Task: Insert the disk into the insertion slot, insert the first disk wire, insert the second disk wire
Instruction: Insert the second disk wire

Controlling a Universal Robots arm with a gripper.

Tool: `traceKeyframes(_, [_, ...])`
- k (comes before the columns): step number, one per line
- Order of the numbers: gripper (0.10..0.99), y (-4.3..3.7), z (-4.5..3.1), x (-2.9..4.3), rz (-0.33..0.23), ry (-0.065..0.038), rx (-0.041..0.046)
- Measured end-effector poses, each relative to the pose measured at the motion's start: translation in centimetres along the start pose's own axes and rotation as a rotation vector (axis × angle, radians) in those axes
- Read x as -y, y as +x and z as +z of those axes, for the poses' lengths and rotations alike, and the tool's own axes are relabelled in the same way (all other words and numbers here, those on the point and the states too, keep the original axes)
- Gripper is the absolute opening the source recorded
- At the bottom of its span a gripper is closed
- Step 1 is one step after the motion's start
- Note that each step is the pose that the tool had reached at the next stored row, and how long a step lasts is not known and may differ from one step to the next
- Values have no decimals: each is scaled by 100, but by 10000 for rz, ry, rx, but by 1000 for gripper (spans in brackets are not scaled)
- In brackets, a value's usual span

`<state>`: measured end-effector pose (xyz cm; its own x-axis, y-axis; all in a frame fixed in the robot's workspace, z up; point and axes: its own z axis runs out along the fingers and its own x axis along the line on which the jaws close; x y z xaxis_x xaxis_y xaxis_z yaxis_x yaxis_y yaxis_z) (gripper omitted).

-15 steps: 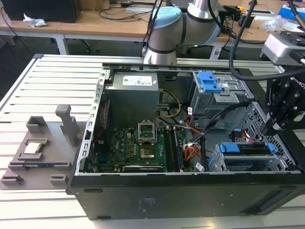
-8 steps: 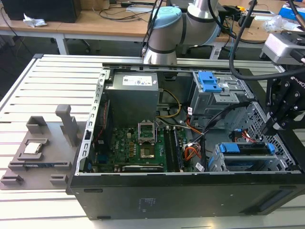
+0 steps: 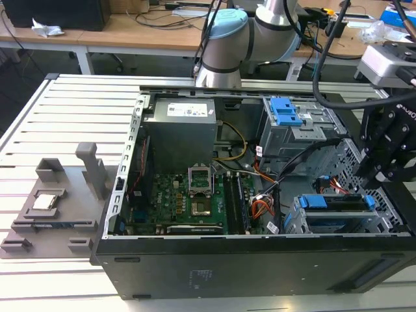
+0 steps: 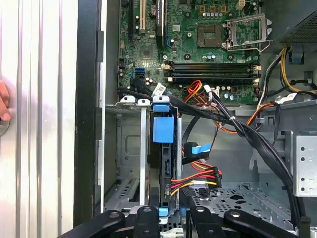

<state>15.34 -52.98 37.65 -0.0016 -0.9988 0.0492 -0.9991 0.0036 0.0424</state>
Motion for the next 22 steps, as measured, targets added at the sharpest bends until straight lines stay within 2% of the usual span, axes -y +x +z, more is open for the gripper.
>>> traceKeyframes(2, [302, -94, 5, -22, 0, 0, 3])
traceKeyframes(4, [302, -208, 30, -96, 0, -1, 1])
traceKeyframes(7, [302, -248, 100, -219, -1, 0, -2])
traceKeyframes(8, [302, -254, 187, -366, 1, -1, -25])
traceKeyframes(9, [302, -262, 240, -430, 4, 0, -81])
traceKeyframes(11, [302, -293, 280, -451, 2, 0, -162])
traceKeyframes(12, [302, -314, 287, -450, -16, 2, -253])
traceKeyframes(13, [302, -349, 298, -450, -28, 3, -441])
traceKeyframes(14, [302, -364, 301, -450, -29, 3, -584])
traceKeyframes(15, [302, -370, 304, -449, -26, 4, -871])
traceKeyframes(16, [302, -370, 306, -447, -17, 3, -1063])
traceKeyframes(17, [302, -370, 306, -446, -15, 2, -1123])
traceKeyframes(22, [302, -370, 306, -445, -15, 3, -1145])
